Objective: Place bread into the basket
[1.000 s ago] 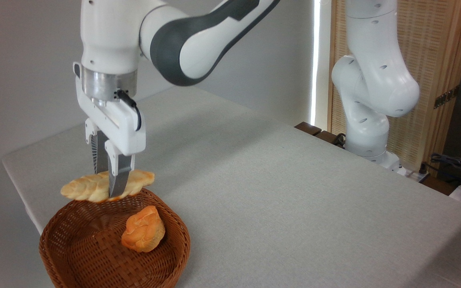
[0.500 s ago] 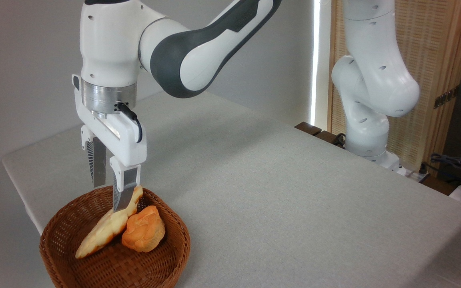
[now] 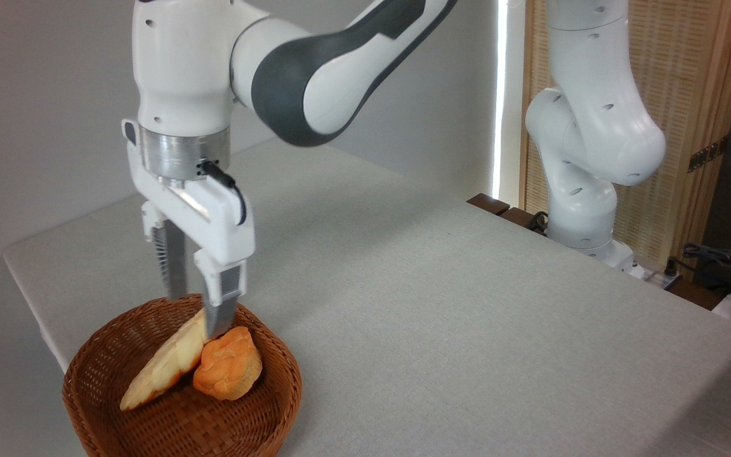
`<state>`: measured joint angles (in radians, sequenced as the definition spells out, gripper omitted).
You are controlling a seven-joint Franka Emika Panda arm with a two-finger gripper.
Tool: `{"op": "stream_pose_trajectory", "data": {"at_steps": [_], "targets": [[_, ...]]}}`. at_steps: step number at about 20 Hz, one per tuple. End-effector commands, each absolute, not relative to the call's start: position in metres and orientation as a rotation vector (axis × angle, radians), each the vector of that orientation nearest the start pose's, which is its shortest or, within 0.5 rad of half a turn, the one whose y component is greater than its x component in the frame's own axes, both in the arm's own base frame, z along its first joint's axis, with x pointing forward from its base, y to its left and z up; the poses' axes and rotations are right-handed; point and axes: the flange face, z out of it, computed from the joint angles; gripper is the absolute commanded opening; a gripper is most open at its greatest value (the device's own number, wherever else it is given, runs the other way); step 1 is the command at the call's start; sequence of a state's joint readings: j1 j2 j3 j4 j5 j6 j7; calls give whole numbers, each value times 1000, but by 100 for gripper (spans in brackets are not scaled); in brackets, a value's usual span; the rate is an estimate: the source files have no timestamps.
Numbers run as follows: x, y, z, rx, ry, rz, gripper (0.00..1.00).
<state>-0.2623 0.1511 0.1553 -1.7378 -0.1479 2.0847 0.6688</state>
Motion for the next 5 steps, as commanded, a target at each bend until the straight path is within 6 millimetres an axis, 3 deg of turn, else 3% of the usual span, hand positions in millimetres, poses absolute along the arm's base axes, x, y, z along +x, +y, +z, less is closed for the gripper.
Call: {"op": "stream_pose_trajectory", "data": {"at_steps": [1,5], "targets": [[601,-74,515,-2965,1179,-162,100],[592,-74,521,-2991,1184,-116,100]]}}
